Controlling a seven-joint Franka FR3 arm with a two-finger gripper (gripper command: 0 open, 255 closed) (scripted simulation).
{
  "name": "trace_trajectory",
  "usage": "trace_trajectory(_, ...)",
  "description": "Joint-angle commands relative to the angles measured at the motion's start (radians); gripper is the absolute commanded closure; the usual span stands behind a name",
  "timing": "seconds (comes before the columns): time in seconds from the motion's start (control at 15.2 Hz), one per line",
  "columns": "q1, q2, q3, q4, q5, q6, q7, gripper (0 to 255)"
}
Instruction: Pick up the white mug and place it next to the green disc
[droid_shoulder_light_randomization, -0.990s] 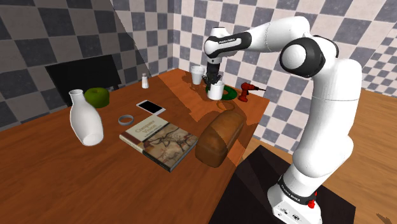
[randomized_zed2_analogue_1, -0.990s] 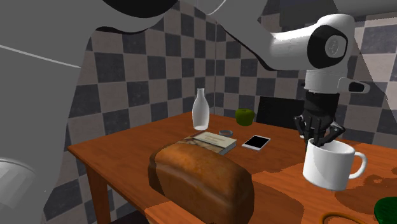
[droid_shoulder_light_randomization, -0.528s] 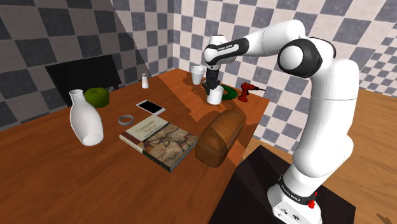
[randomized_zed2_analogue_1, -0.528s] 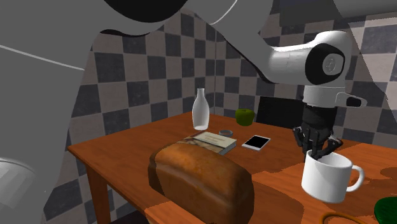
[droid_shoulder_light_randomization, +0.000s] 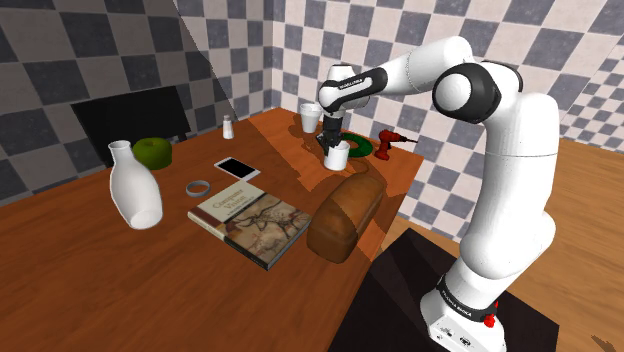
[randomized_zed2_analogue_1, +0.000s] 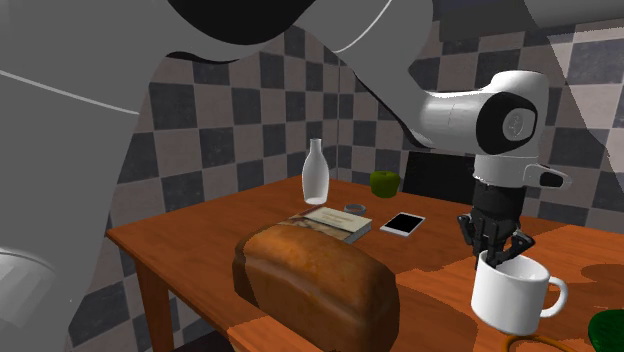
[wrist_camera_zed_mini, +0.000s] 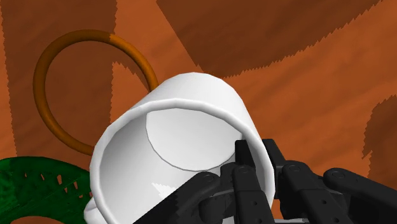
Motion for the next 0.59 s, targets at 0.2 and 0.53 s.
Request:
trace_trajectory(0.2,0.0,0.0,0.0,-0.001,0.0,0.001,0.0,255)
trace_trajectory(0.53,0.0,-0.001,0.0,-0.001,0.0,0.001,0.0,0)
